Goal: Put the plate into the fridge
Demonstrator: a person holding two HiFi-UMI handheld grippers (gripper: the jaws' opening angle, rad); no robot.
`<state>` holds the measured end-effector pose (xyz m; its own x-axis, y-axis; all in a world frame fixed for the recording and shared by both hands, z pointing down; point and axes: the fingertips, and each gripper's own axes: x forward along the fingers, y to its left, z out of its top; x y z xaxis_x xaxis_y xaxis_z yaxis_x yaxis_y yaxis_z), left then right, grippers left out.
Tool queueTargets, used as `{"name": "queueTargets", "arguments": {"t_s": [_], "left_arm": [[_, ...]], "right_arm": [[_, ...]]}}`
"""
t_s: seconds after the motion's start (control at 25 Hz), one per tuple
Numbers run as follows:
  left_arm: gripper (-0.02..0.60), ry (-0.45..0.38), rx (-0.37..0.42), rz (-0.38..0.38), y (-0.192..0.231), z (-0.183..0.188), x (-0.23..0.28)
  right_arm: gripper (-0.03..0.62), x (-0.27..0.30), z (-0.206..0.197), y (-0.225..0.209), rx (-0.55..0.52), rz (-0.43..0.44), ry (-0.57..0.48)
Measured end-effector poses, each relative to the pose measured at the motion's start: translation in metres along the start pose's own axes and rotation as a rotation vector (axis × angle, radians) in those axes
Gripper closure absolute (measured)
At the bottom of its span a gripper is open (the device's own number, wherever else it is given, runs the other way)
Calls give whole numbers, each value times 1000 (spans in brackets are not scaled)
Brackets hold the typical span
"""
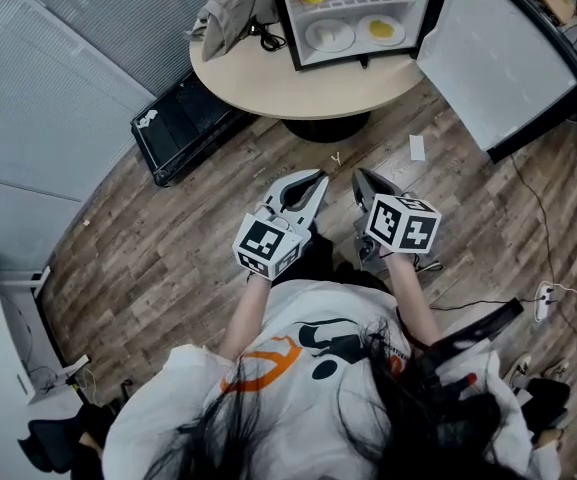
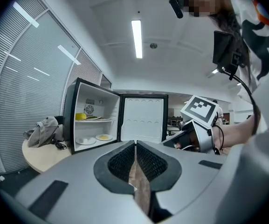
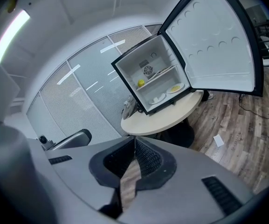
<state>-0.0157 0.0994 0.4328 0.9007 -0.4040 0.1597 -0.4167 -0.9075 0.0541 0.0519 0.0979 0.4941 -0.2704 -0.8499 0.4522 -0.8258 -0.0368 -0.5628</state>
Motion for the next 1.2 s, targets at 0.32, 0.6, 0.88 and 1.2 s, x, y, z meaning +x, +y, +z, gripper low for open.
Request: {"name": "queueTargets", "arguments": {"t_s": [0.32,0.6,0.88,1.2], "left_arm": [[571,-4,-2,7,-20,-5,-5],[571,2,3,3,-33,-6,-9],[571,6,10,-4,-44,-9,-9],[571,5,17,-10,-51,-8,-9]], "right_arm": [[571,-17,-11,-6,-10,0,10],[572,-28,-15,-12,3,-5,8],[572,-35,-19,-16,5,-3,7],[571,-39,-17,-17,5,-3,-2]]}}
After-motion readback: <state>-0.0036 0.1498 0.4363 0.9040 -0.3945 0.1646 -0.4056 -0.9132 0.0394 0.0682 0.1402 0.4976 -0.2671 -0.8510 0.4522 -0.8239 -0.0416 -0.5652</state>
